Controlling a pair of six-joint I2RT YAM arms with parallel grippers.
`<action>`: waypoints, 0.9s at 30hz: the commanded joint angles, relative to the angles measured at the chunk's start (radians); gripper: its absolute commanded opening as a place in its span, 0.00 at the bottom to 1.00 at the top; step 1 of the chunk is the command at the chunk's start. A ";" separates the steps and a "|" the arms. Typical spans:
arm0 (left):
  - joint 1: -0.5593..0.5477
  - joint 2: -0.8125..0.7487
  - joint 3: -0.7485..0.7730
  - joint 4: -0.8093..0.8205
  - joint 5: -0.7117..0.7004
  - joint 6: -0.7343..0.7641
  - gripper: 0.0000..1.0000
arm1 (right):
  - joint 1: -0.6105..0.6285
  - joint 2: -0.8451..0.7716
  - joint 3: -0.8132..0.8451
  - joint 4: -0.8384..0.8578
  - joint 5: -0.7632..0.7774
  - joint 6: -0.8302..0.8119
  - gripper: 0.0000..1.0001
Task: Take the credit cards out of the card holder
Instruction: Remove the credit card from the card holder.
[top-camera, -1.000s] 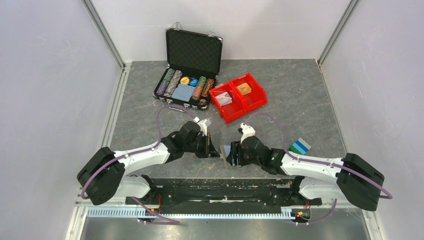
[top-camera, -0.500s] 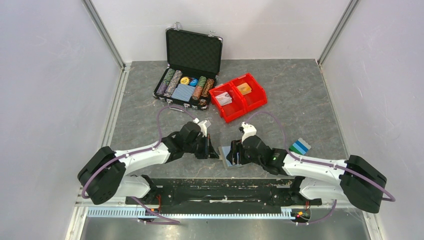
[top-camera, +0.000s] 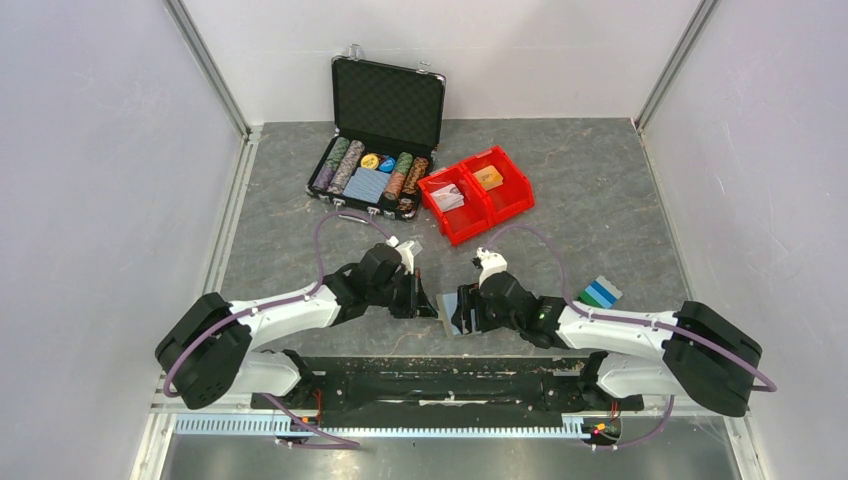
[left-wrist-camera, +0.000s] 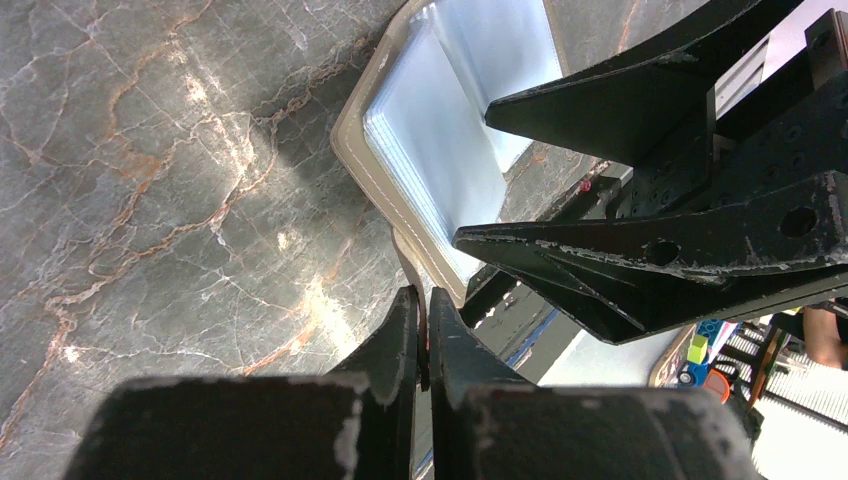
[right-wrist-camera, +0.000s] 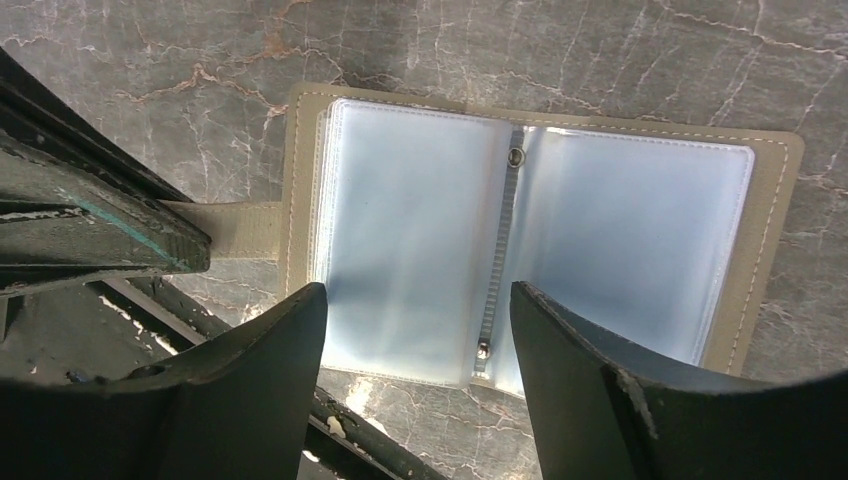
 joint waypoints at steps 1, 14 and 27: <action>-0.004 -0.007 0.001 0.013 0.018 0.042 0.02 | 0.006 0.009 0.028 0.044 -0.014 -0.016 0.71; -0.004 -0.012 -0.001 0.013 0.021 0.045 0.02 | 0.005 0.020 0.016 0.055 -0.019 -0.021 0.70; -0.004 -0.018 -0.019 0.013 0.032 0.056 0.02 | 0.005 -0.031 0.026 -0.020 0.100 -0.049 0.61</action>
